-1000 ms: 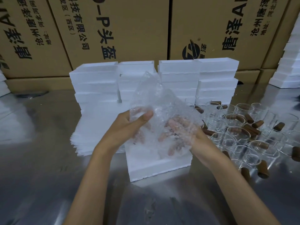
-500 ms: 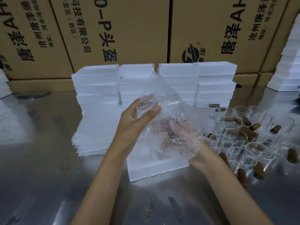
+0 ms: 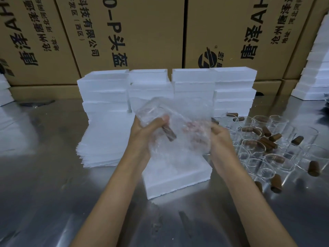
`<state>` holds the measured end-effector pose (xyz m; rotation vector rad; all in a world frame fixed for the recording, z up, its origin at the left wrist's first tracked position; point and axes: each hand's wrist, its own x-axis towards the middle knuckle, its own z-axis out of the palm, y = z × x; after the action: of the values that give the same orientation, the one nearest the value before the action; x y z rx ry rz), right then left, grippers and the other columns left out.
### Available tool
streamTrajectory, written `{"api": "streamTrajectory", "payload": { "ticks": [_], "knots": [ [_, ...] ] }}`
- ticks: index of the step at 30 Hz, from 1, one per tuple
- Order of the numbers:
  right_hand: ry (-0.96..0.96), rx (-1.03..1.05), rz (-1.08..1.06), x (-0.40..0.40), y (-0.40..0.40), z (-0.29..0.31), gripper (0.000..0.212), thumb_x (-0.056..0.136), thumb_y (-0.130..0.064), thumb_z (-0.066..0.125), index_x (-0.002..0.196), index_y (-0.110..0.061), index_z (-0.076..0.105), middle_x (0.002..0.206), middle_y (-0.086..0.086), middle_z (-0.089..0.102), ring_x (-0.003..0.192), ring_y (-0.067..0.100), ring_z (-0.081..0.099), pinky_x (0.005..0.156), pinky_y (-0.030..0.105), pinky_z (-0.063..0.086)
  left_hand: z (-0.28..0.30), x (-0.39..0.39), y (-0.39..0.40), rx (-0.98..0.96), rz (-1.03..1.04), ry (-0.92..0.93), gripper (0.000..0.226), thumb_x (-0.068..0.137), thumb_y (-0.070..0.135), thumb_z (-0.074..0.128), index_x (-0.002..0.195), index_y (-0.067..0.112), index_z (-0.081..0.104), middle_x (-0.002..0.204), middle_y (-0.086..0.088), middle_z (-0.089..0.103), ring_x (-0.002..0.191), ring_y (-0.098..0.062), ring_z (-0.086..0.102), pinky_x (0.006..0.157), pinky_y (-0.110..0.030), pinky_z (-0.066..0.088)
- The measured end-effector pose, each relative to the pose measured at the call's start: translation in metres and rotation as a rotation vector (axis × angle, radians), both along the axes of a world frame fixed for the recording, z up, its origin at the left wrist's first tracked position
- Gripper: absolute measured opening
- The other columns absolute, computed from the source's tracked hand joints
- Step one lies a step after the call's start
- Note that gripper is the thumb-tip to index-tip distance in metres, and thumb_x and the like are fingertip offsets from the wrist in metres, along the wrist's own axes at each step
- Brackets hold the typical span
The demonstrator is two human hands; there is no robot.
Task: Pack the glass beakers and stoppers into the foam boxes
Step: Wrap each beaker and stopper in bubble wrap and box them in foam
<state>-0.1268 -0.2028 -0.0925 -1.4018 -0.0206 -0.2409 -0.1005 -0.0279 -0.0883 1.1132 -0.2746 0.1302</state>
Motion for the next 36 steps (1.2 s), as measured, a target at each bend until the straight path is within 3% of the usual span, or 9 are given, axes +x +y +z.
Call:
{"api": "streamTrajectory", "payload": {
  "ticks": [4, 8, 10, 16, 22, 24, 27, 33, 36],
  "knots": [
    [-0.262, -0.015, -0.217, -0.001, -0.012, -0.004, 0.040, 0.080, -0.008, 0.060, 0.118, -0.018, 0.063, 0.110, -0.003, 0.069, 0.105, 0.013, 0.065, 0.080, 0.023, 0.053, 0.009, -0.004, 0.012, -0.152, -0.023, 0.084, 0.070, 0.079, 0.027, 0.076, 0.138, -0.001, 0.051, 0.112, -0.026, 0.060, 0.092, -0.035, 0.065, 0.075, -0.037, 0.057],
    [-0.068, -0.229, 0.262, -0.018, -0.003, -0.013, 0.099, 0.061, -0.056, 0.079, 0.148, -0.046, 0.033, 0.147, -0.025, 0.043, 0.139, 0.003, 0.038, 0.113, 0.038, 0.033, 0.009, -0.014, 0.002, -0.195, -0.129, 0.115, 0.067, 0.084, 0.038, 0.069, 0.142, 0.010, 0.051, 0.139, -0.018, 0.057, 0.127, -0.037, 0.055, 0.104, -0.049, 0.047],
    [-0.050, -0.269, 0.383, -0.030, 0.004, -0.013, 0.077, 0.061, -0.073, 0.076, 0.131, -0.062, 0.047, 0.136, -0.038, 0.049, 0.128, -0.012, 0.045, 0.104, 0.029, 0.036, 0.005, -0.022, -0.010, -0.169, -0.147, 0.102, 0.063, 0.091, 0.039, 0.063, 0.145, 0.012, 0.047, 0.143, -0.019, 0.053, 0.131, -0.038, 0.051, 0.111, -0.053, 0.039],
    [-0.033, -0.038, -0.031, -0.043, 0.010, 0.002, 0.020, 0.092, -0.025, 0.067, 0.102, -0.009, 0.072, 0.097, 0.002, 0.075, 0.092, 0.018, 0.069, 0.077, 0.030, 0.051, -0.010, -0.053, -0.029, -0.119, -0.177, 0.011, 0.055, 0.091, 0.019, 0.065, 0.141, 0.004, 0.047, 0.138, -0.023, 0.056, 0.128, -0.039, 0.053, 0.113, -0.056, 0.036],
    [-0.044, -0.252, -0.174, -0.054, -0.017, 0.014, 0.039, 0.093, -0.027, 0.064, 0.092, 0.012, 0.060, 0.072, 0.021, 0.055, 0.064, 0.022, 0.050, 0.054, 0.028, 0.040, -0.025, -0.095, -0.023, 0.356, 0.039, -0.036, 0.075, 0.057, 0.035, 0.088, 0.123, 0.027, 0.051, 0.118, 0.002, 0.067, 0.107, -0.013, 0.067, 0.089, -0.029, 0.055],
    [-0.086, -0.394, -0.202, -0.058, -0.026, 0.010, 0.020, 0.091, -0.011, 0.064, 0.077, 0.003, 0.064, 0.064, 0.018, 0.056, 0.060, 0.022, 0.052, 0.058, 0.031, 0.039, -0.034, -0.107, -0.021, 0.544, 0.017, -0.109, 0.075, 0.054, 0.039, 0.090, 0.116, 0.035, 0.049, 0.109, 0.010, 0.068, 0.099, -0.012, 0.069, 0.081, -0.028, 0.057],
    [-0.104, -0.632, -0.222, -0.060, -0.033, -0.005, 0.043, 0.087, -0.005, 0.069, 0.050, -0.025, 0.061, 0.048, -0.010, 0.057, 0.045, 0.005, 0.050, 0.052, 0.027, 0.036, -0.049, -0.115, -0.031, 0.875, 0.062, -0.165, 0.074, 0.053, 0.054, 0.088, 0.109, 0.043, 0.041, 0.109, 0.027, 0.057, 0.099, 0.000, 0.059, 0.077, -0.022, 0.050],
    [-0.060, -0.668, -0.318, -0.053, -0.029, -0.029, 0.019, 0.093, -0.022, 0.061, 0.102, -0.007, 0.069, 0.080, 0.014, 0.071, 0.058, 0.033, 0.056, 0.052, 0.032, 0.038, -0.073, -0.099, -0.047, 1.244, 0.280, -0.283, 0.069, 0.059, 0.064, 0.081, 0.109, 0.030, 0.047, 0.104, 0.018, 0.036, 0.102, -0.003, 0.031, 0.081, -0.011, 0.030],
    [-0.245, -0.712, -0.180, -0.072, -0.024, -0.034, 0.016, 0.094, -0.019, 0.058, 0.107, -0.027, 0.063, 0.079, -0.009, 0.065, 0.068, 0.006, 0.060, 0.058, 0.025, 0.047, -0.073, -0.094, -0.048, 1.195, 0.320, -0.195, 0.059, 0.061, 0.057, 0.083, 0.101, 0.030, 0.049, 0.093, 0.019, 0.039, 0.096, -0.006, 0.040, 0.073, -0.010, 0.033]
  ]
}}
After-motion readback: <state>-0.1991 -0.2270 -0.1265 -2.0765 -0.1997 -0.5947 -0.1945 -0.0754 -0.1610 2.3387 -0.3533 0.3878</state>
